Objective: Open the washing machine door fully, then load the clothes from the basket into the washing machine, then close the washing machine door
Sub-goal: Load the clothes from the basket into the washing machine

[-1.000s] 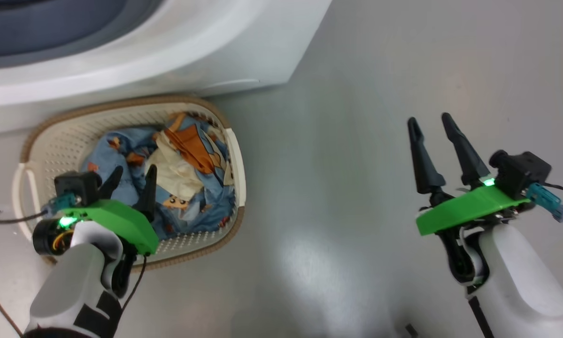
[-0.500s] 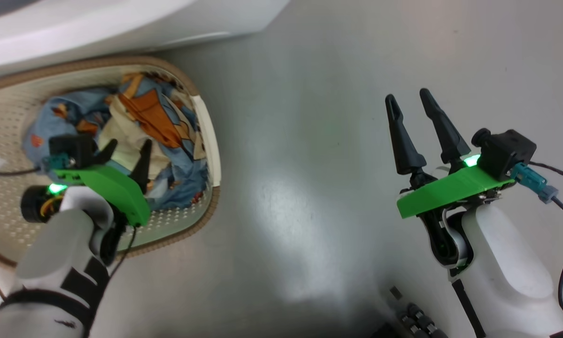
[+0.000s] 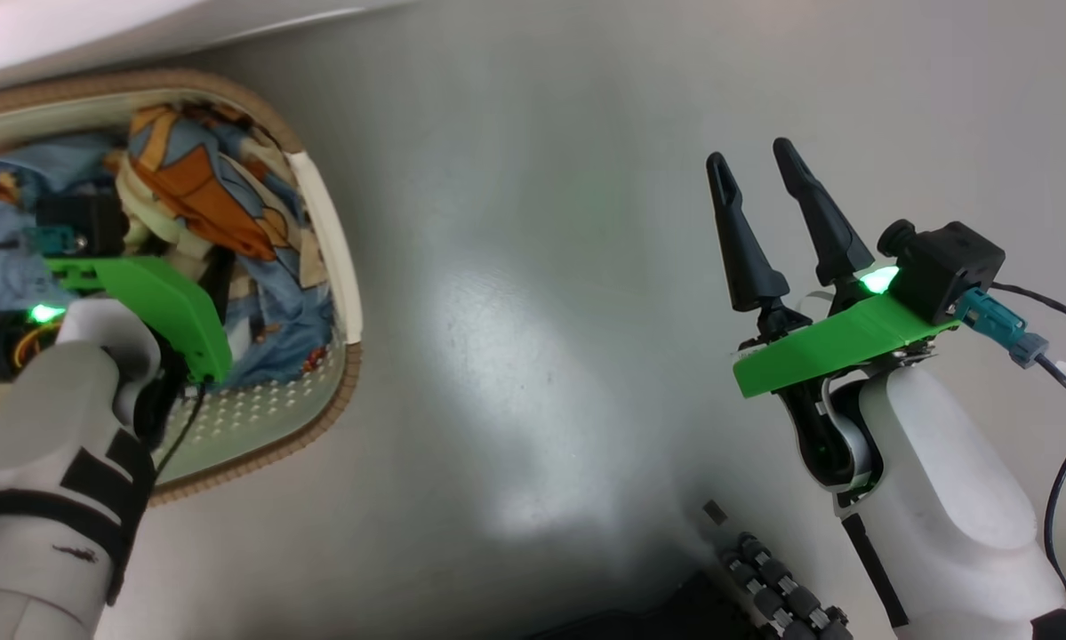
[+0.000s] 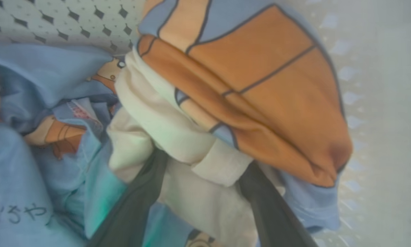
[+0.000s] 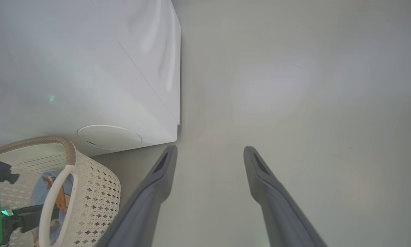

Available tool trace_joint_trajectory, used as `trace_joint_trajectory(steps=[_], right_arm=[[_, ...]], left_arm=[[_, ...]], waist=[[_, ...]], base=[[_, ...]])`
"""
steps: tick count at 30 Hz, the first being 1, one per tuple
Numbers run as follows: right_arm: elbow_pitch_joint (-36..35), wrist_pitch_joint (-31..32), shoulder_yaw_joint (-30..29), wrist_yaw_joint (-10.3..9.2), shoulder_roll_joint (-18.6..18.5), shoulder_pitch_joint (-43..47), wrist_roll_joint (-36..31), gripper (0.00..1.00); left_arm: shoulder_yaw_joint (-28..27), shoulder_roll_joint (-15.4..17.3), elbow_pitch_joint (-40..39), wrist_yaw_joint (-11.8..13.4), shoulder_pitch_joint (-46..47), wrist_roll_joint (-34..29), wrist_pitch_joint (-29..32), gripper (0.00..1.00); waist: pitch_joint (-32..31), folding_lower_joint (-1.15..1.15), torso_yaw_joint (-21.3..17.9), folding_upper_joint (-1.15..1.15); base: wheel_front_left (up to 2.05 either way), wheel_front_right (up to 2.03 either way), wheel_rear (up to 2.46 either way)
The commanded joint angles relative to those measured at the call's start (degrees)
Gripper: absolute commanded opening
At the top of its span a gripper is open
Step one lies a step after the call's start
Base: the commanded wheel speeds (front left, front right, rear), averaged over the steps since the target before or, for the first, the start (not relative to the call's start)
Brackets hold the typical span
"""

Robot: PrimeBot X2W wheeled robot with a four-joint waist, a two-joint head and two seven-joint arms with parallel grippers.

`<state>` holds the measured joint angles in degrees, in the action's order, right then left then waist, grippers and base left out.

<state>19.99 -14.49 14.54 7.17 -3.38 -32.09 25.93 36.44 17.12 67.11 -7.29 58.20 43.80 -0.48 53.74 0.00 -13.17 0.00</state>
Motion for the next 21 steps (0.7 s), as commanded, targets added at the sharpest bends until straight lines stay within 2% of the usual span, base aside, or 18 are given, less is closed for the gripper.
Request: trace_joint_trajectory(steps=[1, 4, 5, 6, 7, 8, 15, 21], right_arm=[[-1.21, -0.51, 0.99, 0.32, 0.43, 1.96, 0.99, 1.0], [-1.5, -0.51, 0.82, 0.32, 0.46, 2.2, 1.0, 1.0], [-1.56, -0.51, 0.81, 0.32, 0.47, 2.24, 1.04, 1.0], [-1.61, -0.51, 0.84, 0.32, 0.47, 2.27, 1.15, 1.0], [-1.62, -0.51, 0.85, 0.32, 0.48, 2.29, 1.24, 1.0], [-1.62, -0.51, 0.84, 0.32, 0.48, 2.31, 1.29, 1.0], [-1.18, -0.51, 0.75, 0.32, 0.49, 2.31, 0.99, 1.0], [-0.37, -0.51, 0.45, 0.32, 0.49, 2.66, 0.69, 1.0]], left_arm=[[-0.78, 1.91, 0.74, -0.19, -0.04, 0.82, 0.27, 1.0], [-0.56, 1.83, 2.21, -0.19, 1.04, 1.49, 1.1, 1.0], [-0.4, 1.89, 2.42, -0.19, 1.32, 1.65, 1.25, 0.87], [-0.21, 1.96, 2.57, -0.19, 1.55, 1.82, 1.38, 0.49], [0.0, 2.04, 2.69, -0.19, 1.74, 1.95, 1.39, 0.21], [0.15, 2.05, 2.77, -0.19, 1.85, 2.14, 1.29, 0.0], [0.58, 1.23, 2.18, -0.2, 0.85, 4.22, -0.9, 0.0], [3.3, 1.62, -0.78, -0.2, -3.0, 5.57, -3.69, 0.0]], waist=[[0.81, 0.0, -0.81, 0.0], [1.04, 0.0, -0.94, 0.0], [1.09, 0.0, -0.98, 0.0], [1.11, 0.0, -0.99, 0.0], [1.1, 0.0, -0.97, 0.0], [1.03, 0.0, -0.89, 0.0], [-0.84, 0.0, 0.5, 0.0], [-4.83, 0.0, 1.41, 0.0]], base=[[0.0, 0.0, 0.0], [0.0, 0.0, 0.0], [0.0, 0.0, 0.0], [0.0, 0.0, 0.0], [0.0, 0.0, 0.0], [0.0, 0.0, 0.0], [0.0, 0.0, 0.0], [0.0, 0.0, 0.0]])
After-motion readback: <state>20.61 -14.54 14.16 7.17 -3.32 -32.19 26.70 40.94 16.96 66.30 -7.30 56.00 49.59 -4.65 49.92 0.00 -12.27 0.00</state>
